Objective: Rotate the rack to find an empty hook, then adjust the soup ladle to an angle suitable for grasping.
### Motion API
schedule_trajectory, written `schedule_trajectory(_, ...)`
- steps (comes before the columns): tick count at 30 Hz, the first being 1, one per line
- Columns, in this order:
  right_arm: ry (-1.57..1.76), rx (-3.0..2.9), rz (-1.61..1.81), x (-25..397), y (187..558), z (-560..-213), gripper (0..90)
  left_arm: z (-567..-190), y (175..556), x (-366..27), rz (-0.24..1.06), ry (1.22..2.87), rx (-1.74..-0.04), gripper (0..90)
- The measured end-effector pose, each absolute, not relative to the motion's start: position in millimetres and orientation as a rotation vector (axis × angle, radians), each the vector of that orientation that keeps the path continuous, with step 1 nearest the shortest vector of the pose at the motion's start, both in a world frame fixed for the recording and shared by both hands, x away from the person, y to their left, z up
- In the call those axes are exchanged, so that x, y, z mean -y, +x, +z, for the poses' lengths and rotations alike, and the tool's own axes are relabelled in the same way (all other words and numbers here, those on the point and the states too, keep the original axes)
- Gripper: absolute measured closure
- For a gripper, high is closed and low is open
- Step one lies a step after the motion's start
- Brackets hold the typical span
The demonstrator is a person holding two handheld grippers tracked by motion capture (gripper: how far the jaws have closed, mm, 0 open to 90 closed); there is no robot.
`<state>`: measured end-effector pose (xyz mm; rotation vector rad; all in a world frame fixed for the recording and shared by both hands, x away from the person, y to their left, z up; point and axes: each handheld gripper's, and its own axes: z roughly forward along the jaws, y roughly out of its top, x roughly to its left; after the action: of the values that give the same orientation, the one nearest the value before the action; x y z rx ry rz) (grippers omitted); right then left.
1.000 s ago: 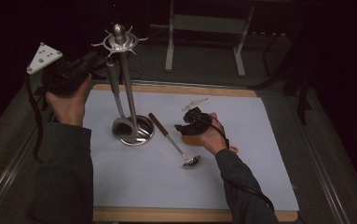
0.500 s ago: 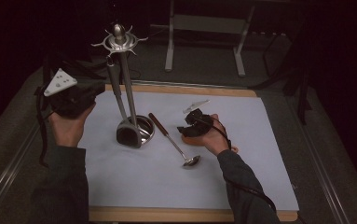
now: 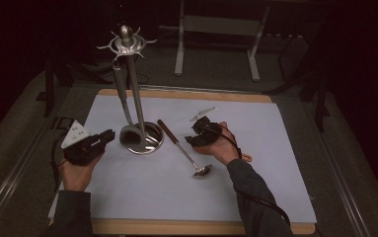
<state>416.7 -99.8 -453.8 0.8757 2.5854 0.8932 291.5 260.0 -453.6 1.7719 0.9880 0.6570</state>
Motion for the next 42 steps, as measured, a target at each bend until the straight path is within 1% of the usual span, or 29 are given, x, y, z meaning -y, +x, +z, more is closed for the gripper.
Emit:
schedule_trajectory(6, 0.889, -2.612, 0.872, 92.0, 418.8, -457.3, 49.2, -492.1, 282.2, -249.8, 0.596, 1.816, -0.981, 79.1)
schedule_trajectory(8, 0.880, -2.624, 0.854, 88.8, 419.1, -458.2, 49.3, -501.1, 280.5, -244.6, 0.594, 1.863, -0.975, 78.2)
schedule_trajectory(12, 0.888, -2.637, 0.835, 83.9, 421.2, -460.1, 49.7, -514.7, 280.4, -240.0, 0.554, 1.893, -0.963, 76.9)
schedule_trajectory(21, 0.925, -2.675, 0.768, 70.7, 426.4, -471.2, 51.3, -531.2, 285.5, -229.9, 0.533, 1.994, -0.914, 74.4)
schedule_trajectory(24, 0.935, -2.685, 0.754, 63.7, 429.7, -473.8, 52.6, -534.9, 286.9, -234.6, 0.495, 1.971, -0.925, 74.1)
schedule_trajectory(26, 0.937, -2.686, 0.747, 58.7, 433.3, -475.4, 54.2, -535.4, 287.5, -239.4, 0.495, 1.952, -0.951, 73.9)
schedule_trajectory(34, 0.982, -2.710, 0.684, 33.7, 448.8, -490.1, 57.3, -537.6, 288.7, -238.8, 0.487, 1.979, -0.951, 72.2)
schedule_trajectory(37, 1.019, -2.713, 0.639, 26.1, 457.3, -496.2, 59.3, -538.4, 288.5, -238.0, 0.479, 1.983, -0.946, 71.5)
schedule_trajectory(42, 1.056, -2.730, 0.569, 16.4, 466.8, -504.6, 65.7, -538.6, 288.1, -237.5, 0.477, 1.985, -0.943, 70.8)
